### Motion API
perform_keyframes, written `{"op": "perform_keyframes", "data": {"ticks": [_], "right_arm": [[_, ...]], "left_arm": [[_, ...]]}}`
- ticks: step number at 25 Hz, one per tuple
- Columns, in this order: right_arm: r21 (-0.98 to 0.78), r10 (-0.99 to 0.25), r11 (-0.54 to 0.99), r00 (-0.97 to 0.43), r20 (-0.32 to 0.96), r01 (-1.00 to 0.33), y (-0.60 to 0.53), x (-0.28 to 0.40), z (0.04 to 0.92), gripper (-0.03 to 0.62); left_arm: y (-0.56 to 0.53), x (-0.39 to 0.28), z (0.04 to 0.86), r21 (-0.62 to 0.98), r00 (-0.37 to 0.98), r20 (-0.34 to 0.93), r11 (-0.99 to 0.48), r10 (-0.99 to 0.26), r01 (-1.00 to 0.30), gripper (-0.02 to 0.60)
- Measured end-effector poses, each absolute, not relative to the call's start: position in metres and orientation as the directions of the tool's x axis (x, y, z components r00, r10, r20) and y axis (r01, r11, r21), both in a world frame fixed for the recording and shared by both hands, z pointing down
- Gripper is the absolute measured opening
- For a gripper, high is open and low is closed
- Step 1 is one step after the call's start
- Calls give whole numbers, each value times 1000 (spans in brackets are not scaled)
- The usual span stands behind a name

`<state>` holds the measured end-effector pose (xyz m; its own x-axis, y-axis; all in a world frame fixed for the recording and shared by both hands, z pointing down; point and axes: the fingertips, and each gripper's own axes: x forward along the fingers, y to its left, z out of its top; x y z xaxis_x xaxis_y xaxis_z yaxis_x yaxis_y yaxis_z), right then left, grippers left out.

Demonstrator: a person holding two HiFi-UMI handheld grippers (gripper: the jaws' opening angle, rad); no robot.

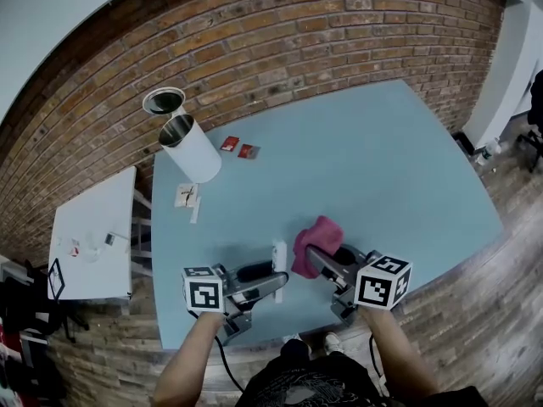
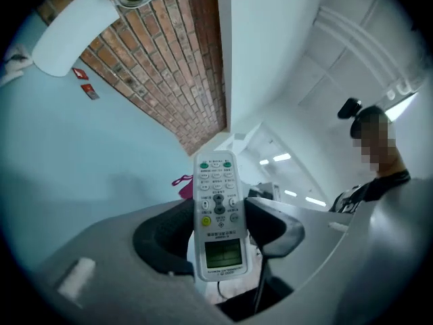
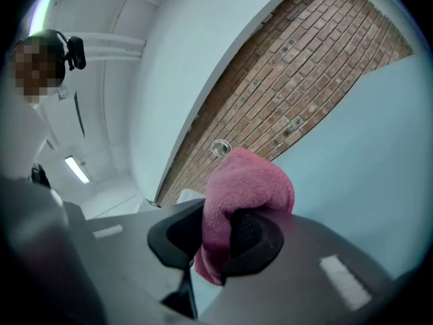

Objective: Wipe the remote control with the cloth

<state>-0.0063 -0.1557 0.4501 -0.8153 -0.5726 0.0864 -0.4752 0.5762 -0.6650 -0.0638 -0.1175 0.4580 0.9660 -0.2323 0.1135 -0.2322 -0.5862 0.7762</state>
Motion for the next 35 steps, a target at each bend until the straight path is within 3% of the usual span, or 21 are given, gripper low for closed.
{"op": "perform_keyframes", "data": {"ticks": [8, 14, 25, 35], "right_arm": [[-580, -594, 568, -778, 202, -584, -153, -3, 476, 63], [-551, -579, 566, -772, 264, -613, -144, -6, 494, 63], [-510, -533, 579, -768, 355, -637, -129, -22, 520, 63], [-523, -512, 567, -770, 381, -636, -124, -33, 529, 63]], "left_arm": [[-99, -70, 546, 550, 814, 572, -690, -99, -471, 242], [-96, -84, 592, 360, 614, 789, -787, -30, -501, 242], [-93, -93, 628, 108, 341, 940, -969, 26, -224, 245], [-97, -94, 628, 73, 372, 928, -985, 9, -158, 267]]}}
